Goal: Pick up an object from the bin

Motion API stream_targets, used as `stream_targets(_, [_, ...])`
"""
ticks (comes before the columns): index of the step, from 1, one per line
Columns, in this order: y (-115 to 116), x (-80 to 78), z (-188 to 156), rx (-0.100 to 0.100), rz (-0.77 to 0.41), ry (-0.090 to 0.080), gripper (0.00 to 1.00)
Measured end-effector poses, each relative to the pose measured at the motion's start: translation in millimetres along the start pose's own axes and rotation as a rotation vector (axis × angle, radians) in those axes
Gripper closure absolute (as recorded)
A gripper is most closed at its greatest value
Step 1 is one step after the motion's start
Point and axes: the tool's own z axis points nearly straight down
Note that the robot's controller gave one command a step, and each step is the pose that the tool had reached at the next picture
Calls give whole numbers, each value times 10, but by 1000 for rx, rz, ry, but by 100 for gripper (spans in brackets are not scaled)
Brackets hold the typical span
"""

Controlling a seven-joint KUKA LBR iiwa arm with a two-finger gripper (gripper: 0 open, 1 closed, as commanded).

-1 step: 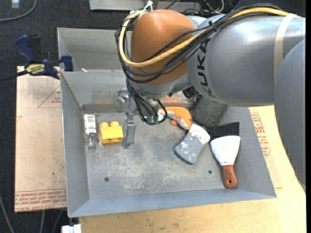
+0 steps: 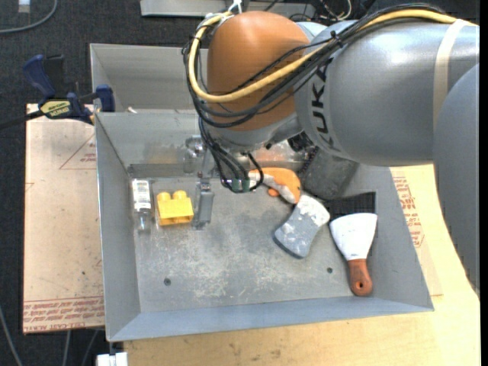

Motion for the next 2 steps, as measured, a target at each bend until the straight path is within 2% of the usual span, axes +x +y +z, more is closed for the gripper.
stream_targets(1, [0,-33,309,-2,67,-5,0])
stream_targets(2, [88,-94,705,0,39,-1,0])
